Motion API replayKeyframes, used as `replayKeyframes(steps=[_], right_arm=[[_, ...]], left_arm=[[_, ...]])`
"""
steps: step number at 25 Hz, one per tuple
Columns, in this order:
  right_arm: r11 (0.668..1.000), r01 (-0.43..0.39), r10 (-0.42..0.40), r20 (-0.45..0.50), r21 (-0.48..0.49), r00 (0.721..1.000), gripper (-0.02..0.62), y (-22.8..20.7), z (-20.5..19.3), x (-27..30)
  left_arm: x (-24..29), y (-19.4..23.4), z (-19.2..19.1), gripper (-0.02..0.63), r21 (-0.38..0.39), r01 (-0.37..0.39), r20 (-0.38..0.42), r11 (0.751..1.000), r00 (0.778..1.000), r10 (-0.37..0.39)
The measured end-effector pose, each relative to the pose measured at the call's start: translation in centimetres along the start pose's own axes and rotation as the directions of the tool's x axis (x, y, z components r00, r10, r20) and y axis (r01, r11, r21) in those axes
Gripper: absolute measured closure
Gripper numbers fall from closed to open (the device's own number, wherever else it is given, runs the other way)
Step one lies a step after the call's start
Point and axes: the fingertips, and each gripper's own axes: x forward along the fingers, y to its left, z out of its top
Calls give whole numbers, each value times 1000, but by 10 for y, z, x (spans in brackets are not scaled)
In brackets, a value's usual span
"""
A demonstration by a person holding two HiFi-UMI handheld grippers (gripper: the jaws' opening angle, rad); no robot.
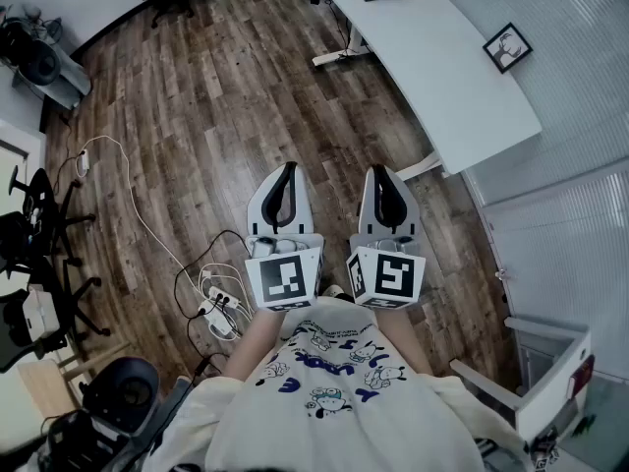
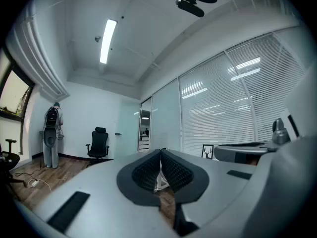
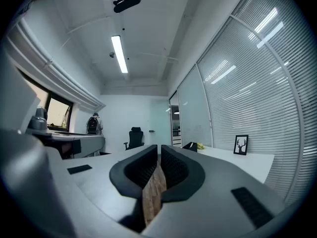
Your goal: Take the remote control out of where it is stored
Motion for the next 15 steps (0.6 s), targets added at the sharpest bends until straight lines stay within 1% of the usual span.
replayKeyframes(steps=[2,4,7,11,15], right_arm=[[1000,-2,2,-2,-1,1000,549,0,0,2],[1000,-10,10,-4,-7,1000,549,0,-1,5],[1000,-12,12,-9,-10,1000,549,0,-3,10],[1000,-5,5,-14,8,1000,548,-4,-5,20],[1000,-2,2,-17,13,1000,548,-2,-7,41]], left_arm=[[2,0,-2,588,29,4,-14,1000,1000,-4],[4,1,-3,588,39,6,-20,999,1000,-5],[10,3,-4,588,35,4,-21,999,1000,-3],[21,5,-6,588,26,2,-21,1000,1000,-2],[37,16,-11,588,23,5,-35,1000,999,-4]])
